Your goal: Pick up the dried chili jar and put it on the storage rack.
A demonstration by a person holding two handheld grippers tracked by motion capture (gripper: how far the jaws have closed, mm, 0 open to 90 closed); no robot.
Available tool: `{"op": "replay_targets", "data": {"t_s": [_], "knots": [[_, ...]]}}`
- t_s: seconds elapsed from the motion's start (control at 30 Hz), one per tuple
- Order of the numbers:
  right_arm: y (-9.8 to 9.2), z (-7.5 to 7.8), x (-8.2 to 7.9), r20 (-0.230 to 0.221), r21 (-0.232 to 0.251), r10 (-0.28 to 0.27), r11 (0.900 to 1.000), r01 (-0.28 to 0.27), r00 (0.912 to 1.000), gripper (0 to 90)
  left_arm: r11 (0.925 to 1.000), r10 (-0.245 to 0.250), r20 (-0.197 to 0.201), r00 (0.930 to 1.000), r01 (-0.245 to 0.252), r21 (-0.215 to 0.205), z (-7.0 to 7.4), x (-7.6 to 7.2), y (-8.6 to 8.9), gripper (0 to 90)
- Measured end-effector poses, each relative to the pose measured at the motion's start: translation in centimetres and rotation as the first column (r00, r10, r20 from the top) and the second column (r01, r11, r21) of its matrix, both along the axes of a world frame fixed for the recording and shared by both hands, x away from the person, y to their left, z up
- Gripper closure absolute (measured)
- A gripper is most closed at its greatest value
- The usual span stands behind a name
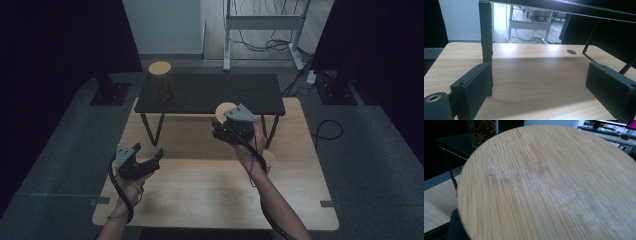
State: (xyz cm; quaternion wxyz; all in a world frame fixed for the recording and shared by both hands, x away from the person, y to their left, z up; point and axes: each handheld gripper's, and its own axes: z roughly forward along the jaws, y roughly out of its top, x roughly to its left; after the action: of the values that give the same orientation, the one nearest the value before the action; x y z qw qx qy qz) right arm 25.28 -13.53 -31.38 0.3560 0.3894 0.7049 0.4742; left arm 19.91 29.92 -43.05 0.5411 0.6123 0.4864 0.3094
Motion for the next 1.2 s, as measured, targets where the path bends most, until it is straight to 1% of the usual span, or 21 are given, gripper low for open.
{"op": "replay_targets", "data": {"t_s": [0.37, 0.87, 1.2], "knots": [[0.1, 0.3, 0.7, -0.001, -0.006, -0.010, 1.000, 0.010, 0.9999, 25.2, 1.0000, 0.002, 0.001, 1.0000, -0.002, -0.005, 0.0, 0.0, 0.1, 7.1], [0.8, 0.8, 1.3, 0.012, -0.010, -0.002, 1.000, 0.003, 0.9999, 25.3, 0.9997, 0.008, 0.000, 1.0000, -0.008, -0.022, 0.1, -0.1, 0.3, 7.5], [1.3, 1.3, 1.8, 0.021, -0.016, -0.004, 1.000, 0.005, 0.9998, 25.3, 0.9998, 0.007, 0.003, 1.0000, -0.007, -0.017, 0.2, -0.1, 0.5, 7.6]]}}
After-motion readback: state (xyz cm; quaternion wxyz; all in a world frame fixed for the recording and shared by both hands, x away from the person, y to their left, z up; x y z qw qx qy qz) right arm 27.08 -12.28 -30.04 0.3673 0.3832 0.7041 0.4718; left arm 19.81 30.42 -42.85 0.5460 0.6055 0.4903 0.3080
